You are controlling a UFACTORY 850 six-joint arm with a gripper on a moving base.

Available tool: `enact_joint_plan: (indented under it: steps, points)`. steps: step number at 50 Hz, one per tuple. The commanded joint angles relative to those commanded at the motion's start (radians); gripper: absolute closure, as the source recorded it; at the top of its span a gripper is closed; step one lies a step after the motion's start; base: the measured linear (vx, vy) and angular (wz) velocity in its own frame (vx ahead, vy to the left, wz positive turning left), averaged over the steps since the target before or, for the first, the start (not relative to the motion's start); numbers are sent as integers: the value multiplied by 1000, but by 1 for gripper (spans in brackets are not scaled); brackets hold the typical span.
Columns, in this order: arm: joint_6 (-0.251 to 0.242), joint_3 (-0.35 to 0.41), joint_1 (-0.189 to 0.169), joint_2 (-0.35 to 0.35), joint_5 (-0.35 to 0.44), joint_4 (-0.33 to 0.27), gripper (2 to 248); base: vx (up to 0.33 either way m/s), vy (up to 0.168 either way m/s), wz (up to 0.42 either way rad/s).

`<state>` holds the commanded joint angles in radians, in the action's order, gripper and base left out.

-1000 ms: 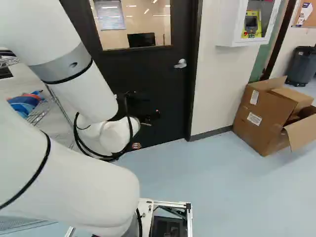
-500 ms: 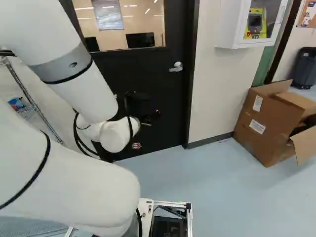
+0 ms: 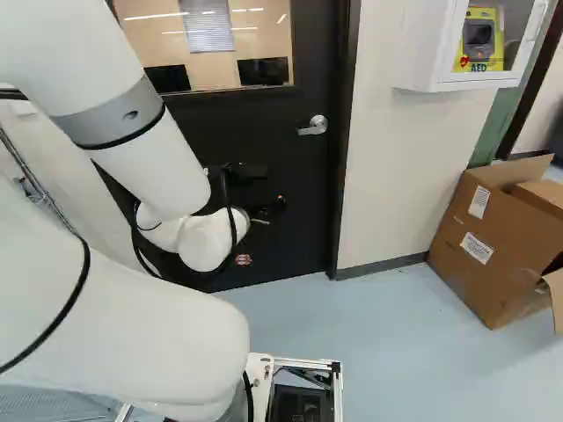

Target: Open the door and move inside

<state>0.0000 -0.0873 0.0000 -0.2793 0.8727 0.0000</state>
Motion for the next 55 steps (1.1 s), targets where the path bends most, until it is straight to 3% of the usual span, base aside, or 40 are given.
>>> enact_joint_plan:
  steps: [26, 55]
  points:
    - [0, 0, 0, 0, 0, 0, 3, 171, -88, 3]
    - [0, -33, 0, 38, 0, 0, 3, 53, -17, -3]
